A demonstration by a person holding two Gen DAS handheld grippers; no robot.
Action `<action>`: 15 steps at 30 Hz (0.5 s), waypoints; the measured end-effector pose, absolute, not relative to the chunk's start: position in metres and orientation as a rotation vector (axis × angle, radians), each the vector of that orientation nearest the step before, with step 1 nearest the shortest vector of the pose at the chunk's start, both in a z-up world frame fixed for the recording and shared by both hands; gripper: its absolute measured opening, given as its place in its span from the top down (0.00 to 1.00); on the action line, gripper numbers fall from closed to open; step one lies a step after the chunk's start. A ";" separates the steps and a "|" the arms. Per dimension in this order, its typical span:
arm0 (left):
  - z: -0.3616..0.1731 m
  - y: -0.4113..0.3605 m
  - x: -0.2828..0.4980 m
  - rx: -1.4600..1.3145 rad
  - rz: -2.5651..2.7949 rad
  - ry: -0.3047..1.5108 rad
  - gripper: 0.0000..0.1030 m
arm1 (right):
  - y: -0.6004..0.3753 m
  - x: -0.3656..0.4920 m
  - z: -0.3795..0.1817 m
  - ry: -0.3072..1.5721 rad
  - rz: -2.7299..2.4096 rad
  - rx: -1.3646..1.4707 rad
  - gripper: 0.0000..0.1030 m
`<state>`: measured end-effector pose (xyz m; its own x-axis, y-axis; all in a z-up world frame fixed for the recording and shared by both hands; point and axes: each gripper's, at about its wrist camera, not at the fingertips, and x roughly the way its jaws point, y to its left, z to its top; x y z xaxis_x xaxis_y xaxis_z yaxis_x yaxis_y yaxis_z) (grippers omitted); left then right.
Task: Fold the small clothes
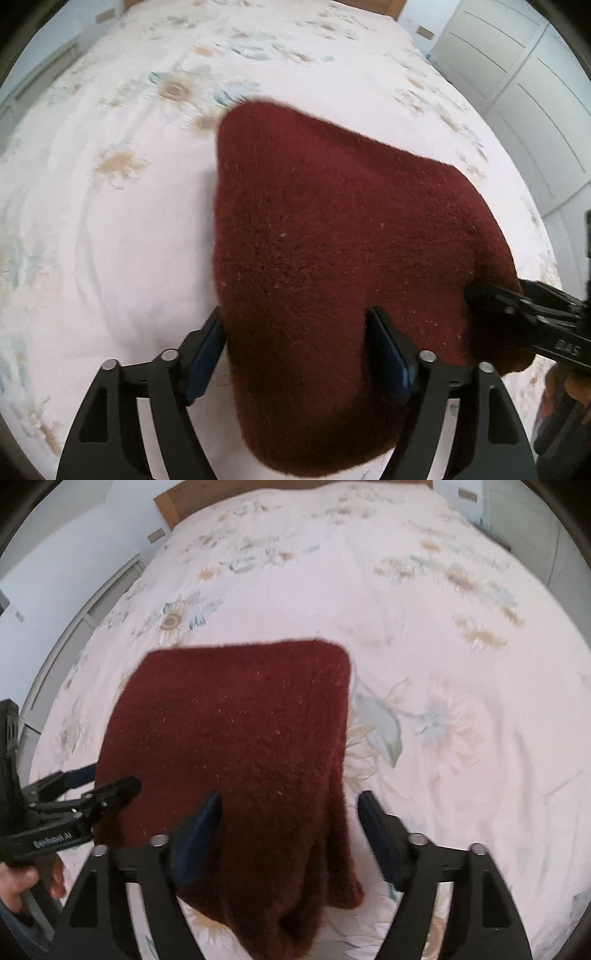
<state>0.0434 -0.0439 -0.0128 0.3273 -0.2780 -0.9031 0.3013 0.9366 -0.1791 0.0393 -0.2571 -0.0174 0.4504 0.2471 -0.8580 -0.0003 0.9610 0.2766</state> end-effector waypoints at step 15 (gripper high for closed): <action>-0.019 -0.029 0.031 0.065 -0.322 1.154 0.01 | -0.288 0.008 -0.048 1.073 0.065 0.191 0.01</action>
<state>0.0312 -0.0287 -0.0192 0.3646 -0.2168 -0.9056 0.2827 0.9524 -0.1142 0.0082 -0.2875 -0.0483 0.4771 0.1452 -0.8668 0.0398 0.9817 0.1863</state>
